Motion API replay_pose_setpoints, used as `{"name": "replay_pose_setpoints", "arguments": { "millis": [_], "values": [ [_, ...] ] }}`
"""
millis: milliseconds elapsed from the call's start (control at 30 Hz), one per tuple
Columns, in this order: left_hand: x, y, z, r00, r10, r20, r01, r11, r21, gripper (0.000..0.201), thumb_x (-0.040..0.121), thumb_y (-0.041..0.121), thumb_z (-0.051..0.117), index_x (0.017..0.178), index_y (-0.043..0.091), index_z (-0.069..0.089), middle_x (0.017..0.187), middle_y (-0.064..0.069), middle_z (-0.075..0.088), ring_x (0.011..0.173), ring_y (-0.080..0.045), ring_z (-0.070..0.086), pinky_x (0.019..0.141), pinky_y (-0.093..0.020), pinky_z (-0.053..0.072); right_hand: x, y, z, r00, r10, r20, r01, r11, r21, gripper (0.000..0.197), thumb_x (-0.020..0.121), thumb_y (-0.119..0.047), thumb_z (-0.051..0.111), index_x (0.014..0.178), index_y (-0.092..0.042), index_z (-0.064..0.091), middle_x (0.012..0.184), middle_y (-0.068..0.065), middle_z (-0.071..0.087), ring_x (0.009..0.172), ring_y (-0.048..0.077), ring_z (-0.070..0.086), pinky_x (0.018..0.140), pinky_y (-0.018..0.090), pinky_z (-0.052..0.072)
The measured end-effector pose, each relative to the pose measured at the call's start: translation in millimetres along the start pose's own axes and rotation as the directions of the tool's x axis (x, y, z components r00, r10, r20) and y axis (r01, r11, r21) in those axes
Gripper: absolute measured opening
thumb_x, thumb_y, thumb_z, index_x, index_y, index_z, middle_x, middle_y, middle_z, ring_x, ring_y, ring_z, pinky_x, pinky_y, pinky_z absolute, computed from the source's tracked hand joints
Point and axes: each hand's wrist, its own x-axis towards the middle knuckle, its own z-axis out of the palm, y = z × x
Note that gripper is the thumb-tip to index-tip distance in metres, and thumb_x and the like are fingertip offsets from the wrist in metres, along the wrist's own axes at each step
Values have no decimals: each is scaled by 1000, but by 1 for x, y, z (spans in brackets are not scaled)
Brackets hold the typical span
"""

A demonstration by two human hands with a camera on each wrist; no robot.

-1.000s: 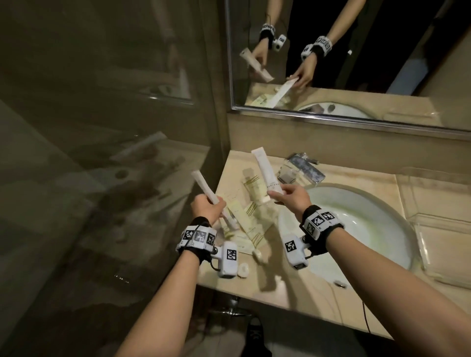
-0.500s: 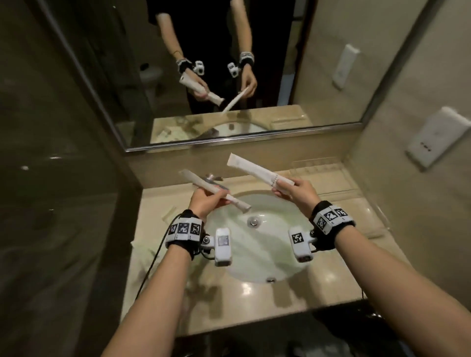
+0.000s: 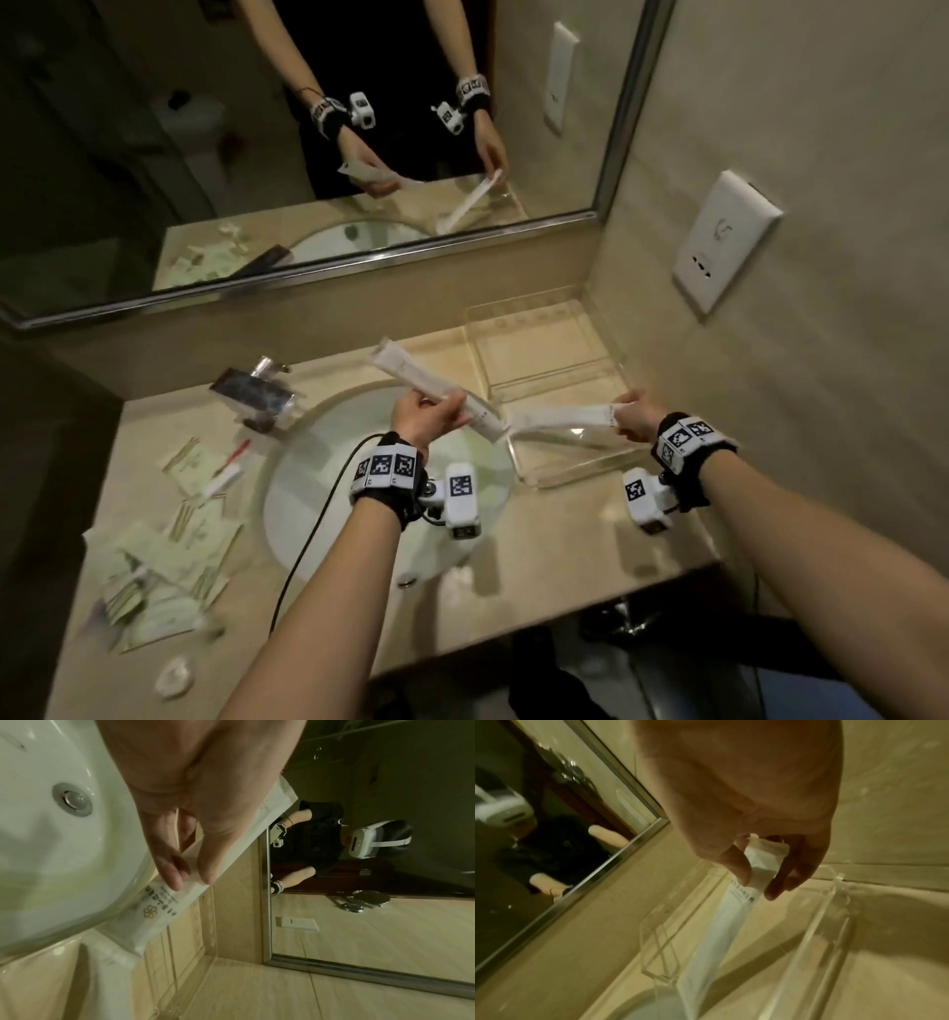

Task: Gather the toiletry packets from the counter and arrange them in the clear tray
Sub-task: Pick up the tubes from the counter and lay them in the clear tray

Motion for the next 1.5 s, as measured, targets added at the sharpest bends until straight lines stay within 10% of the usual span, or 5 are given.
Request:
{"name": "replay_pose_setpoints", "arguments": {
  "millis": [333,900,1133,1233,1500],
  "values": [
    [12,-33,36,988,-109,-108,112,993,24,27,88,4,65,106,-14,57,84,-17,65,68,-18,68,72,-30,62,31,10,21,948,-318,-11,241,740,-628,40,87,-7,53,122,-24,62,135,4,52,125,27,50,114,48,29],
    [36,-52,47,961,-190,-201,174,980,-95,21,88,16,67,88,-3,59,60,-6,68,58,-14,71,66,-24,61,42,22,49,915,-320,246,393,847,-359,15,85,-14,65,77,-26,71,92,-1,73,85,21,70,81,34,58],
    [47,-56,66,965,-230,-126,227,973,-39,25,80,20,77,91,0,67,83,-13,70,62,-17,65,78,-30,59,49,-10,30,864,-499,-71,502,864,35,14,94,-25,61,98,-16,72,95,-3,72,85,12,65,80,26,52],
    [47,-56,78,966,-255,-42,254,967,-22,28,78,24,79,96,5,71,91,-9,72,68,-16,64,74,-25,56,39,-35,20,794,-581,179,565,814,136,21,89,-33,68,106,-20,71,98,-6,73,93,9,67,82,18,50],
    [48,-58,80,961,-242,-131,255,963,91,41,78,22,78,109,2,59,100,-20,69,64,-21,63,67,-29,60,55,-35,6,853,-406,328,486,846,-217,28,86,-23,71,113,-15,71,116,6,70,106,20,63,86,20,44]
  ]
}}
